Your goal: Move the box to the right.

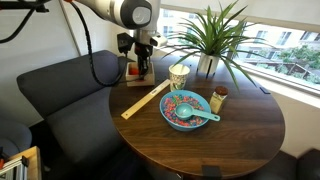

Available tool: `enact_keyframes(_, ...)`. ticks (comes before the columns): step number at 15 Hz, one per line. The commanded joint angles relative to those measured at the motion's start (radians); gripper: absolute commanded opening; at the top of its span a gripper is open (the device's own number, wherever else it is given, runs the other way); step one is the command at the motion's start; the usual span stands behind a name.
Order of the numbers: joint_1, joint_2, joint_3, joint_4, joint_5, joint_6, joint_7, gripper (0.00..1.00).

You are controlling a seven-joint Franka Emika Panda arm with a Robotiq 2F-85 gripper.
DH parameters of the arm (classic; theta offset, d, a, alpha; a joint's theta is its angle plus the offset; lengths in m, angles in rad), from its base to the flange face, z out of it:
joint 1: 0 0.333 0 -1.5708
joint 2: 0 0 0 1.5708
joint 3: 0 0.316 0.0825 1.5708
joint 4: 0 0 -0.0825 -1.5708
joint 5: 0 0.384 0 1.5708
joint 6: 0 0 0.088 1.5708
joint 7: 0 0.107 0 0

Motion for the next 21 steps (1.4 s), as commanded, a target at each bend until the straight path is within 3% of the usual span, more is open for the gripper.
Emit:
enact_keyframes(1,0.017,0.001,-0.018,-0.003,0.029,0.016,-0.033,0.0)
enact_keyframes(5,0.016,-0.069,-0.015,-0.042,0.064,0.021,-0.017,0.02)
enact_keyframes(10,0.007,-0.261,-0.012,-0.155,0.133,0.051,0.009,0.02)
enact_keyframes(15,-0.02,-0.501,-0.018,-0.325,0.153,0.134,0.189,0.02)
enact_keyframes(16,-0.017,-0.39,-0.006,-0.2,0.131,0.079,0.126,0.02)
enact_keyframes(17,-0.022,-0.422,-0.006,-0.22,0.13,0.079,0.133,0.06)
enact_keyframes(21,-0.027,-0.405,-0.009,-0.206,0.138,0.1,0.171,0.02)
